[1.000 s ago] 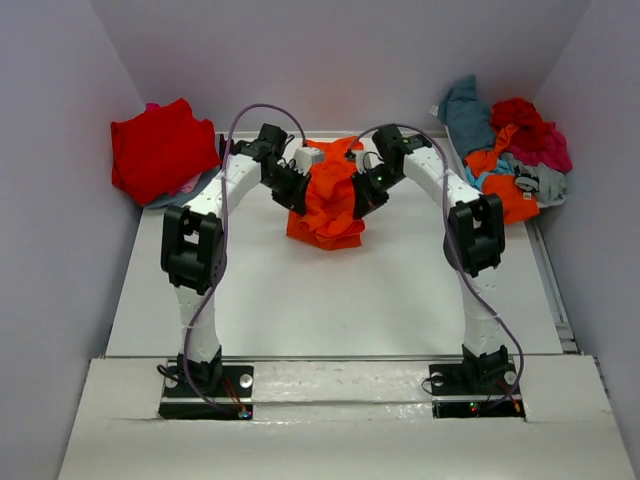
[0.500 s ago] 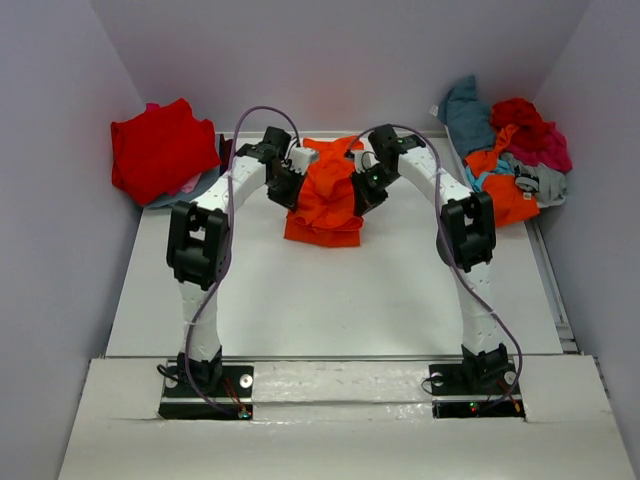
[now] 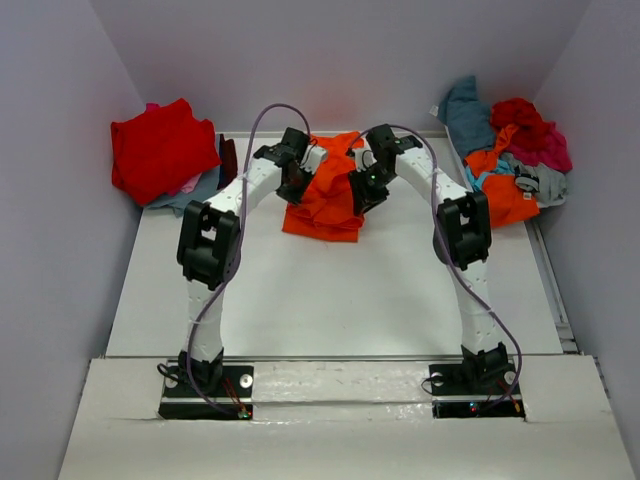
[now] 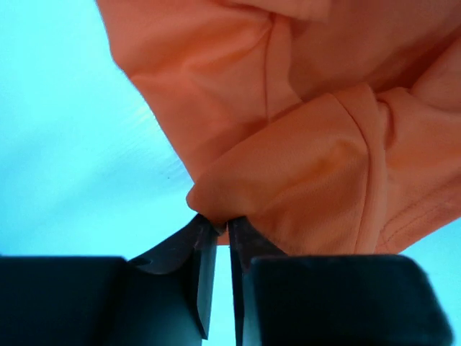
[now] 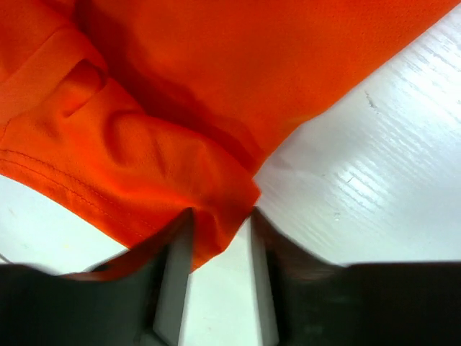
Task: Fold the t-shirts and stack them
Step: Fold the tshirt
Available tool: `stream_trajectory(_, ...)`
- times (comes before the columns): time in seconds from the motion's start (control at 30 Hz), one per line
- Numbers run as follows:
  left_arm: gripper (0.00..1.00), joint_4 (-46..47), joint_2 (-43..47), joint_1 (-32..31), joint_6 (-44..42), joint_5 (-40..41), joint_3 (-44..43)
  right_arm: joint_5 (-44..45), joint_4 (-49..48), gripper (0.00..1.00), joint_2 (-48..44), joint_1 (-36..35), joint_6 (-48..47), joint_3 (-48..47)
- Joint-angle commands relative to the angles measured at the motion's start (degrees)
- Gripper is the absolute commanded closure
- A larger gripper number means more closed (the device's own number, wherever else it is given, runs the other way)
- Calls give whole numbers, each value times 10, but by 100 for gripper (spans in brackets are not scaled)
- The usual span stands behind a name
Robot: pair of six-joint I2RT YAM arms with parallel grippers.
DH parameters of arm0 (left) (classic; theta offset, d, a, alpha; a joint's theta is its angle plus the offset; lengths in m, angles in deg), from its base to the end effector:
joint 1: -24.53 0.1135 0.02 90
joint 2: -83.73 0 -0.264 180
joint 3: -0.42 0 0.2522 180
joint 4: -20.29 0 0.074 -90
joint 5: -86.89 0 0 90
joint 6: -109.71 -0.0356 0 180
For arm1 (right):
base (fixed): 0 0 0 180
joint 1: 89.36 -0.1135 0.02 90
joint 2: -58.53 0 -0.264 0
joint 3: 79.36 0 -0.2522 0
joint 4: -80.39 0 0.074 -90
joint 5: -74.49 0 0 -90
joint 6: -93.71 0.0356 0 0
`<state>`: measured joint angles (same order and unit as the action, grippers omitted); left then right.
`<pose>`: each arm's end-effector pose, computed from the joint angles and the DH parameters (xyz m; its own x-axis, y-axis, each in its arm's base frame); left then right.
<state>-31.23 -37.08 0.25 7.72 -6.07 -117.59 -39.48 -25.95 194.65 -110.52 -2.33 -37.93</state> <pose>0.4286 -0.1954 0.2389 -0.6333 0.5133 -0.5792 0.5824 0.8090 0.0801 0.4579 0.1927 0.2064 -0.8304 -0.4245 -0.3608 -0.5423 0.7645 0.3486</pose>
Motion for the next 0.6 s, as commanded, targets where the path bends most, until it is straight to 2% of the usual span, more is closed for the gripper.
stream_trajectory(0.0,53,13,7,-34,0,52,-26,25,-10,48,-5,1,-1,-27)
stream_trajectory(0.03,53,13,7,-34,0,58,-26,25,-11,44,-6,1,-1,-27)
stream_trajectory(0.07,46,13,7,-40,0,62,-27,32,-11,36,-7,1,-1,-27)
stream_trajectory(0.17,36,16,7,-40,2,74,-26,49,-14,26,-12,1,-4,-28)
stream_trajectory(0.2,35,18,8,-40,2,78,-25,52,-15,19,-14,1,-5,-29)
stream_trajectory(0.4,33,23,43,-40,0,102,-19,77,-20,19,-44,-5,3,-15)
stream_trajectory(0.57,30,27,89,-40,-1,132,28,69,-18,19,-93,-5,13,23)
